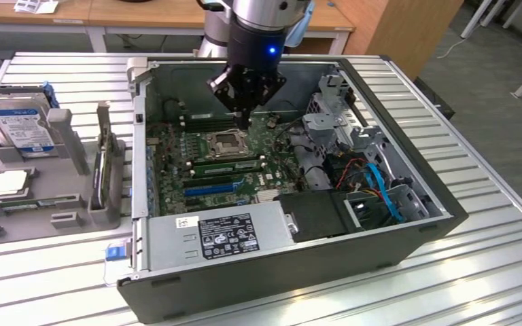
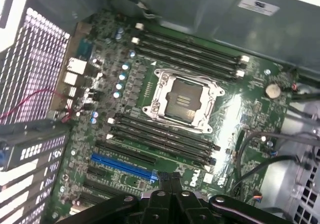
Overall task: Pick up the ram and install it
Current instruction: 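Press down the ram until it locks into place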
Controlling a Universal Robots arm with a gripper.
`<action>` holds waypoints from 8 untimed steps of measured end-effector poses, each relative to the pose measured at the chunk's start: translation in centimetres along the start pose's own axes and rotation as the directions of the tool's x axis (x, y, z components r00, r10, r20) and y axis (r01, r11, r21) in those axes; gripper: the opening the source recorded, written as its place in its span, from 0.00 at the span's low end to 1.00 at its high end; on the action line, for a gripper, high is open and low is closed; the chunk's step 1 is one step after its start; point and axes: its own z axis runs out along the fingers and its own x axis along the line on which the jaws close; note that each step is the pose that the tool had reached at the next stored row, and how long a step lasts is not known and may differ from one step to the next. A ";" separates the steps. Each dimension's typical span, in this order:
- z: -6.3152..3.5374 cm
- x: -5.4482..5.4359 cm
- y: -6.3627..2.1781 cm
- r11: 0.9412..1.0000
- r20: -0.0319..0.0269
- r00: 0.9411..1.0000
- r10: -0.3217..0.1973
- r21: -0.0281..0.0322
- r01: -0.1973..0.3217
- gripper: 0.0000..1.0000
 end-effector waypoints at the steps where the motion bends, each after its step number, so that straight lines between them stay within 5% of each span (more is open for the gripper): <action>1: 0.00 0.0 0.00 1.000 0.001 1.000 0.015 0.000 -0.015 0.11; 8: 0.05 0.0 0.00 0.993 0.004 0.993 0.121 -0.005 -0.120 0.11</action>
